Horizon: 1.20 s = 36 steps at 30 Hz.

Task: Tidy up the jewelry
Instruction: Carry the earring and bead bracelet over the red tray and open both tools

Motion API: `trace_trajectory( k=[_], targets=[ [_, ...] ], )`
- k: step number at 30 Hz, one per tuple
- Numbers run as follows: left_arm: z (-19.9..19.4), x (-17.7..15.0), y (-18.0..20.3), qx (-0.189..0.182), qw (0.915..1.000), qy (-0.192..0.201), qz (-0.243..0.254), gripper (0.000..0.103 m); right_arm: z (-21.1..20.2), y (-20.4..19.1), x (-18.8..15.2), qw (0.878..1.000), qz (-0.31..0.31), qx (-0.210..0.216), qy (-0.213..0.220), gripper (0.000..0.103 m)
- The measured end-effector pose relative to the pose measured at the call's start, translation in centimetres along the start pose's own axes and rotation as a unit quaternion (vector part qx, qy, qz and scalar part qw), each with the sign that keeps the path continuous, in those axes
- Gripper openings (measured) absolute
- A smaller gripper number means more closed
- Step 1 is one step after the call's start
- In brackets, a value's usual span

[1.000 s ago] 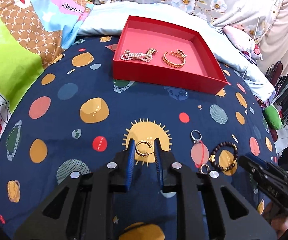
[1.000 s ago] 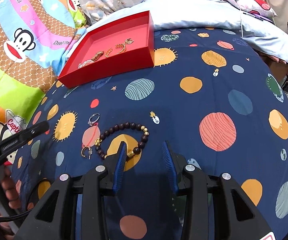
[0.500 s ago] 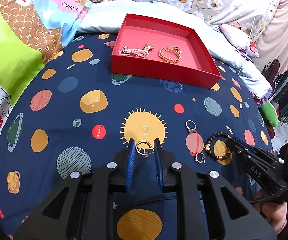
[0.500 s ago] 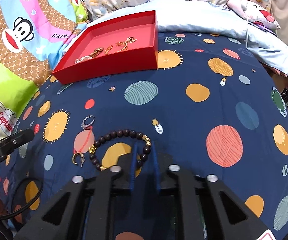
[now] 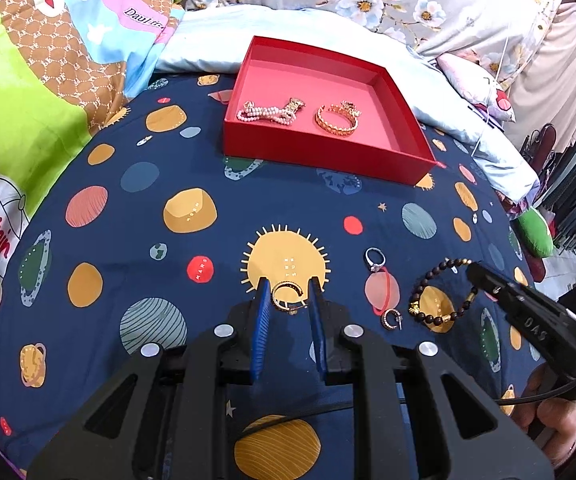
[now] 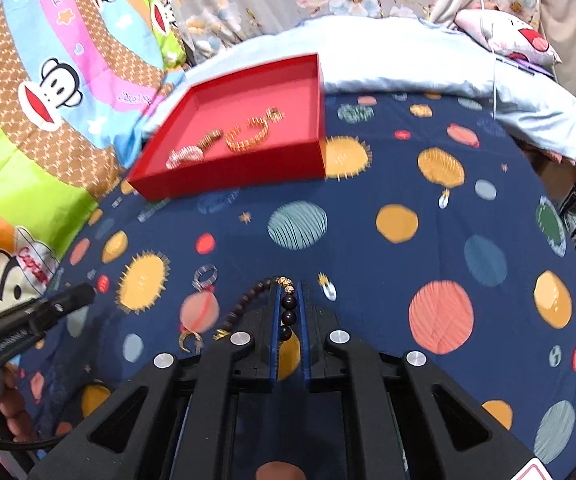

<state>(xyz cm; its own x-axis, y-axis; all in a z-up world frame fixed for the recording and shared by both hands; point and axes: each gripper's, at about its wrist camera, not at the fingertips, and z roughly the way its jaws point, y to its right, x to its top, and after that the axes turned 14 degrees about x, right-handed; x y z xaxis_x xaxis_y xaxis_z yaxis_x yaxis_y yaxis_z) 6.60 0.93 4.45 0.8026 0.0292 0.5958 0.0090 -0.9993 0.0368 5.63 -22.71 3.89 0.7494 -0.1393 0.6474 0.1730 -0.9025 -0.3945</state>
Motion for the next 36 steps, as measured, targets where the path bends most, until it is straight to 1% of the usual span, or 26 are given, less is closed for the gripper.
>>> trace_trajectory(
  k=[5, 9, 15, 22, 27, 30, 33, 36],
  targets=[
    [-0.8, 0.6, 0.0, -0.005, 0.9999, 0.009, -0.003, 0.018, -1.7, -0.9, 1.6, 1.0, -0.009, 0.009, 0.023, 0.007],
    [-1.7, 1.4, -0.4, -0.005, 0.9997, 0.023, -0.007, 0.018, -3.4, -1.6, 2.9, 0.999, -0.023, 0.006, 0.044, 0.007],
    [-3.2, 3.0, -2.1, -0.002, 0.9987, 0.042, -0.027, 0.018, -6.5, -1.3, 4.9, 0.997, -0.026, 0.0, 0.076, 0.007],
    [-4.9, 4.7, -3.9, 0.005, 0.9971, 0.062, -0.043, 0.018, -9.5, -0.8, 6.2, 0.994, -0.028, -0.014, 0.107, 0.007],
    [-5.6, 5.8, -4.5, 0.008, 0.9964, 0.073, -0.044, 0.018, -10.3, -0.8, 6.8, 0.993, -0.027, -0.007, 0.114, 0.007],
    [-5.9, 6.5, -4.6, 0.008, 0.996, 0.079, -0.041, 0.018, -10.2, -1.3, 7.4, 0.992, -0.04, -0.007, 0.115, 0.007],
    [-6.1, 7.3, -4.4, 0.007, 0.9957, 0.085, -0.037, 0.018, -9.8, -2.0, 8.5, 0.991, -0.055, -0.003, 0.118, 0.007],
    [-5.9, 8.9, -3.7, 0.004, 0.9958, 0.087, -0.028, 0.018, -9.1, -2.7, 10.1, 0.99, -0.066, 0.009, 0.122, 0.007]
  ],
)
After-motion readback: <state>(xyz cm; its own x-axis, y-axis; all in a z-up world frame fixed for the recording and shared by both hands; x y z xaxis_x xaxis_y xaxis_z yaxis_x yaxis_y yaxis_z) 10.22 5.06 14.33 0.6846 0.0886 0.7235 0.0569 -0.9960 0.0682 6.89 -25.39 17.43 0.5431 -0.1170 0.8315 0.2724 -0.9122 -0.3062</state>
